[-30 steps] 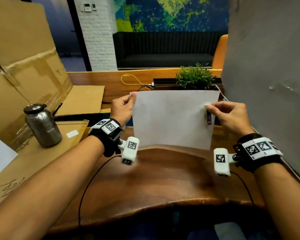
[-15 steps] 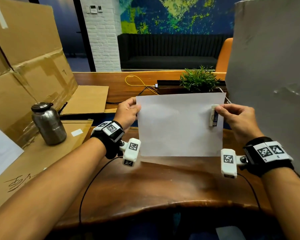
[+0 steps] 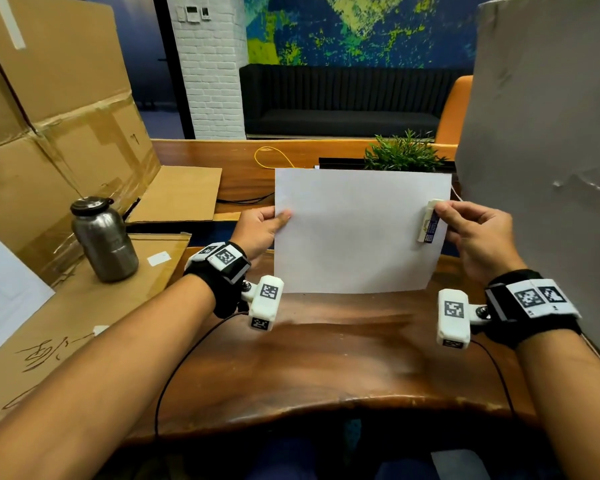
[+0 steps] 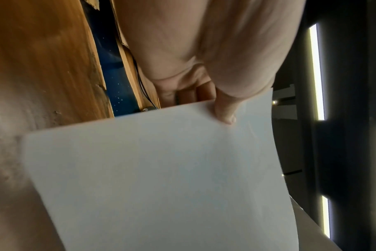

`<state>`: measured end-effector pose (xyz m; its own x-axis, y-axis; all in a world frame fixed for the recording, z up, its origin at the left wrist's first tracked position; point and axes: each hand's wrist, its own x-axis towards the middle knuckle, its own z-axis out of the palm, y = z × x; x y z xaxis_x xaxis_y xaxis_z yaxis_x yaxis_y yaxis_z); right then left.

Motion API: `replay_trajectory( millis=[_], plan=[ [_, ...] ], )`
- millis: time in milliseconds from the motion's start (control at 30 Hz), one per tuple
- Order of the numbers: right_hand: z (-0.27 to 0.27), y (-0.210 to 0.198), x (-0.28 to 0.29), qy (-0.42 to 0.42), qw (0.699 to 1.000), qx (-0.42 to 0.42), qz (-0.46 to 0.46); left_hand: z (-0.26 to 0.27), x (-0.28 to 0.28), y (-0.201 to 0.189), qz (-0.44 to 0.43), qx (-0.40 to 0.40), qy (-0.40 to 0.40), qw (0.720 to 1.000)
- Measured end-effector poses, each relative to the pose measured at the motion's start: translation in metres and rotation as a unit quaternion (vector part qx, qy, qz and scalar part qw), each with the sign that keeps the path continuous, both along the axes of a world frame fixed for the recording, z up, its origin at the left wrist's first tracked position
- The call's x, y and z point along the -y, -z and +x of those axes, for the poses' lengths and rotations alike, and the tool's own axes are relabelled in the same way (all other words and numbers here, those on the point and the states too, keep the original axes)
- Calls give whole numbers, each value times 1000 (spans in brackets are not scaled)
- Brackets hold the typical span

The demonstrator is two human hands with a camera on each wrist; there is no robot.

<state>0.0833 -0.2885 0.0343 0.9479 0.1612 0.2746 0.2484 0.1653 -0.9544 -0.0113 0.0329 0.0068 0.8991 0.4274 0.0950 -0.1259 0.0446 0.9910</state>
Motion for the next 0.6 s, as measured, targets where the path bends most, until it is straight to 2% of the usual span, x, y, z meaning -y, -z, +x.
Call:
replay_trajectory(
  millis=[100, 300, 400, 600],
  plan=[
    [-1, 0, -2, 6, 1000, -9, 1, 0, -1, 0, -25, -1, 12, 1000],
    [-4, 0, 2, 14, 999, -33, 3, -14, 0, 11, 7, -22, 89, 996],
    [-6, -2, 3, 14, 999, -32, 8, -16, 2, 15, 52, -30, 76, 995],
    [-4, 1, 6, 9, 999, -36, -3, -18, 5, 16, 67, -16, 53, 996]
  ],
)
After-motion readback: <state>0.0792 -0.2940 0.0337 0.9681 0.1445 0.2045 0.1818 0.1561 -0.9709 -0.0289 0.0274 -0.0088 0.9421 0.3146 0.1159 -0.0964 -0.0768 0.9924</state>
